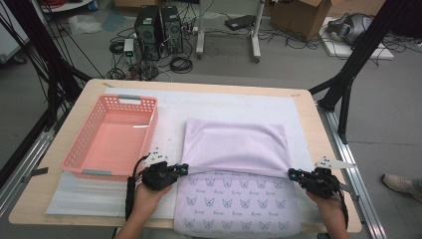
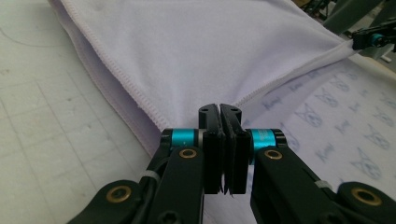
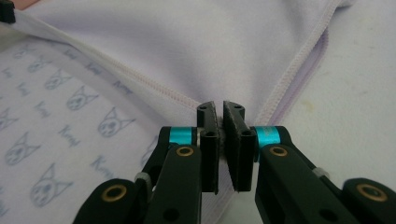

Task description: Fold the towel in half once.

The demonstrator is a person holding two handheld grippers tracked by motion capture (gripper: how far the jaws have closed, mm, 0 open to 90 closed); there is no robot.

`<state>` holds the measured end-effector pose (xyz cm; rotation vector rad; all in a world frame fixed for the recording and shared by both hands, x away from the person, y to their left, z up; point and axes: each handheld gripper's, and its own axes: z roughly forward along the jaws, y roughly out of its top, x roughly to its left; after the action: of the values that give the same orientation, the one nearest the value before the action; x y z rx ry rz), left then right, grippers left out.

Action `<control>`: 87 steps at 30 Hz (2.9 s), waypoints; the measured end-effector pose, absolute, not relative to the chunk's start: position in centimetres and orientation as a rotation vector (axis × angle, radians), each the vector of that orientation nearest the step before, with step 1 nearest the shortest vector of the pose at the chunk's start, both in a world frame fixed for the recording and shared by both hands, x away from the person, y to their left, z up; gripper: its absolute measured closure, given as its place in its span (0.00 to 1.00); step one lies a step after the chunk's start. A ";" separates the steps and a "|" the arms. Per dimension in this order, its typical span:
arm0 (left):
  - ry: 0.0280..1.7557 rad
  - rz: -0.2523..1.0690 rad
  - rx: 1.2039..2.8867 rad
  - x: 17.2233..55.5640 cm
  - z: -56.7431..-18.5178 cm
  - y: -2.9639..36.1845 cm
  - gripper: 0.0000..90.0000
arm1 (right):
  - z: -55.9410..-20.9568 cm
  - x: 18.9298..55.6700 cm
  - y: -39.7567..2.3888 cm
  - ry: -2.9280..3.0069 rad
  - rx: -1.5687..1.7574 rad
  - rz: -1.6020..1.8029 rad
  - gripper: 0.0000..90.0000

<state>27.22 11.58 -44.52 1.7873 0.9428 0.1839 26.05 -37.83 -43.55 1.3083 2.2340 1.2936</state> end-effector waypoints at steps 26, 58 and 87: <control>0.874 0.153 1.709 21.7 -43.3 13.3 0.51 | -42.4 18.2 -38.8 2.271 1.290 1.343 0.72; 1.061 0.220 1.789 29.5 -43.8 11.8 0.94 | -43.7 26.8 -37.8 2.117 1.432 1.243 0.97; 1.045 0.174 1.760 29.0 -43.3 12.7 0.58 | -41.3 24.0 -37.9 2.063 1.479 1.323 0.69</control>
<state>28.98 12.71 -43.26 1.7600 1.0450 0.1741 24.00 -37.91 -41.27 1.4794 2.0626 1.3225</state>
